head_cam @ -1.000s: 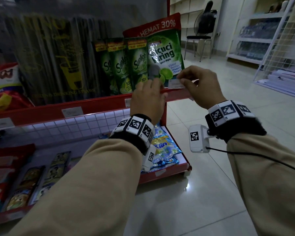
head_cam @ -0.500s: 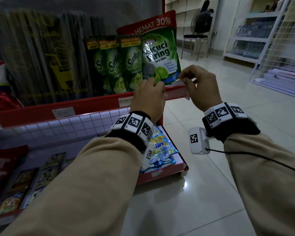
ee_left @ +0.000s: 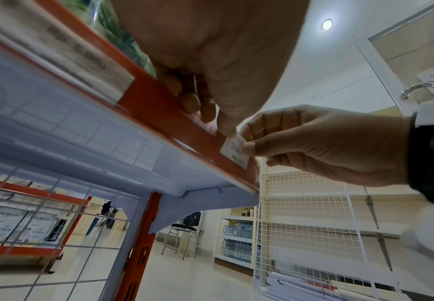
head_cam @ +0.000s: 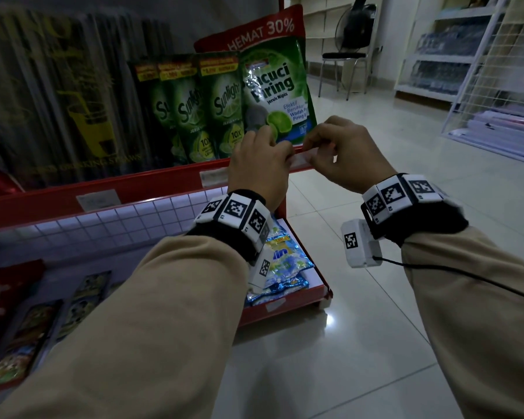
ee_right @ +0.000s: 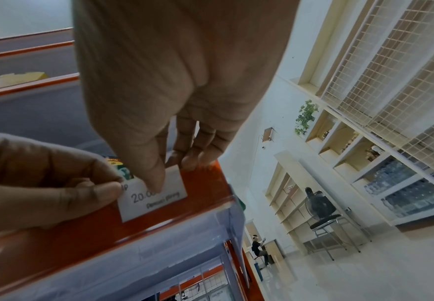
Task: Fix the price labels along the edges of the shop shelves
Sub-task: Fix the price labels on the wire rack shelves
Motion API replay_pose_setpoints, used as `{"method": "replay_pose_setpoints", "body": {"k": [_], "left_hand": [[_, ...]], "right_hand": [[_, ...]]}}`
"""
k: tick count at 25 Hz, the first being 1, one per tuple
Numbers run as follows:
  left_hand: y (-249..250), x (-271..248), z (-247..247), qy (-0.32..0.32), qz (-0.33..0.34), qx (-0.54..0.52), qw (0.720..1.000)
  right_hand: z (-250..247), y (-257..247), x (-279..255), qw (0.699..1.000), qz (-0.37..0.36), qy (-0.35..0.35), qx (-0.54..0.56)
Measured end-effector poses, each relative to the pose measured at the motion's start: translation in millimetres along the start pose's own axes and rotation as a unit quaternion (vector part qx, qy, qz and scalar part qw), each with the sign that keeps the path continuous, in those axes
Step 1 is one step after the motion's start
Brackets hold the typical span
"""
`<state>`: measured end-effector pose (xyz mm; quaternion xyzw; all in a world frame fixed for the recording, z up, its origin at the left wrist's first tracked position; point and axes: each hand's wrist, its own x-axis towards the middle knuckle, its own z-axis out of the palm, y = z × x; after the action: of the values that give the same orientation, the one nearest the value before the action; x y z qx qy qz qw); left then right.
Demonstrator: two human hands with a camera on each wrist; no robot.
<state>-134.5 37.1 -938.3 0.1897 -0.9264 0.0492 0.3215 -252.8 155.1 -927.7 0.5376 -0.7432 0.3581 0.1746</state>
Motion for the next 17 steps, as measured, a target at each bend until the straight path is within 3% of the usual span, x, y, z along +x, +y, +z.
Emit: {"method": "replay_pose_setpoints", "body": {"k": [10, 17], "left_hand": [[0.2, 0.9, -0.2, -0.001, -0.001, -0.017, 1.0], [1.1, 1.2, -3.0, -0.018, 0.014, 0.034, 0.999]], "right_hand": [[-5.4, 4.1, 7.8, 0.996, -0.004, -0.064, -0.056], [-6.5, 5.2, 7.6, 0.991, -0.013, -0.089, -0.1]]}}
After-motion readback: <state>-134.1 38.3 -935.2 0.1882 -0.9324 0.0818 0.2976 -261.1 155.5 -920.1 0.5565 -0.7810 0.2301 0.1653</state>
